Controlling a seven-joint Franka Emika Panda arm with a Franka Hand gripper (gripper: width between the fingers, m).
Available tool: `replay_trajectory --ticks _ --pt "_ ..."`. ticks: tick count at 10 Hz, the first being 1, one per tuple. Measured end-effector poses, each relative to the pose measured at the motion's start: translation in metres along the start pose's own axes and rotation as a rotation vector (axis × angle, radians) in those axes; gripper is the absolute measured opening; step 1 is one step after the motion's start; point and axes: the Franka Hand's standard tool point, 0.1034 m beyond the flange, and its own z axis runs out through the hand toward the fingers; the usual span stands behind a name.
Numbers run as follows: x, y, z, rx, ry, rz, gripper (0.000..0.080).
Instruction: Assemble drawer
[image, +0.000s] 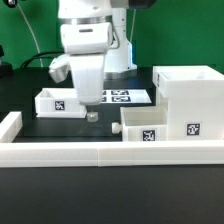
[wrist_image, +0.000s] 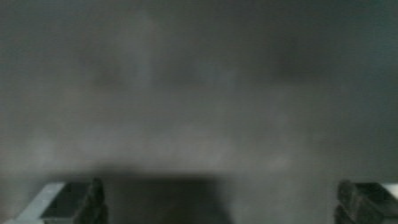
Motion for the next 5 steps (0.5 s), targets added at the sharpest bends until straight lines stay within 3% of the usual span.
replay_trajectory --ticks 2,5 --pt "-0.007 -0.004 0.005 0.011 0.053 0.014 0.0649" --pt "0.021 -0.005 0.019 0.033 0.073 0.061 0.0649"
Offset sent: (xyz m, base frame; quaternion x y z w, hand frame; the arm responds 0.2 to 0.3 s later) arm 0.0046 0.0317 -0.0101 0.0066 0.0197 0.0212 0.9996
